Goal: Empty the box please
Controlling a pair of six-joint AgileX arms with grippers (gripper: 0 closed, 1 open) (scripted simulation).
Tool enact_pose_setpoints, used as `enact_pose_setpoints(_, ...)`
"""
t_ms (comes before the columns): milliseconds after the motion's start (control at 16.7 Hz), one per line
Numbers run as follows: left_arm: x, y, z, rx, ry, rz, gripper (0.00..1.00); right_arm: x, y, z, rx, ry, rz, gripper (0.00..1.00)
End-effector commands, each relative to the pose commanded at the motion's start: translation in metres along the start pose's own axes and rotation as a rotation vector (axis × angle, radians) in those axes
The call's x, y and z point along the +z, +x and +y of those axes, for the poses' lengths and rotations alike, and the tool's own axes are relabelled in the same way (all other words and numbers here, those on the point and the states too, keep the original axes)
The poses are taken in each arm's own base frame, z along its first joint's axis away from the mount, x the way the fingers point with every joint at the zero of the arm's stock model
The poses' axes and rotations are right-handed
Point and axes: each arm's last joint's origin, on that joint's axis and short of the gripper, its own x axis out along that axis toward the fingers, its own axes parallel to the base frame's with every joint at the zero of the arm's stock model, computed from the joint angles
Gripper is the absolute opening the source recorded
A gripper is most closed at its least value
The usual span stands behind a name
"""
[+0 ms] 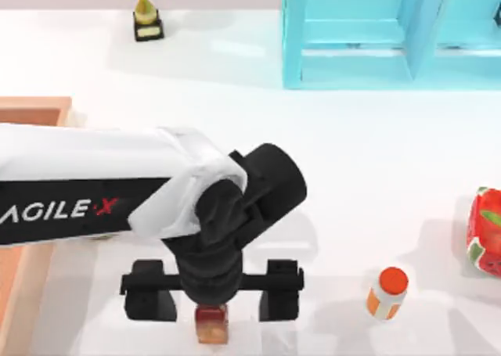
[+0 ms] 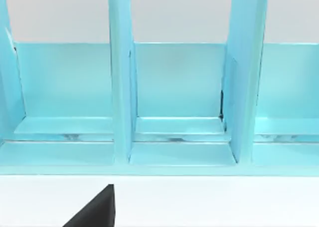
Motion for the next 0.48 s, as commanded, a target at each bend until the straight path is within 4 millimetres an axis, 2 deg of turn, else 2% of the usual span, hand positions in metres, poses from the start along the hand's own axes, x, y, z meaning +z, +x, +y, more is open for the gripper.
enact_pose_setpoints(480,-0.002,-0.059,0.004,0.015,-0.001,0.011,1.00,0.000,0.000,0.000,0.000,0.000,0.000,1.00)
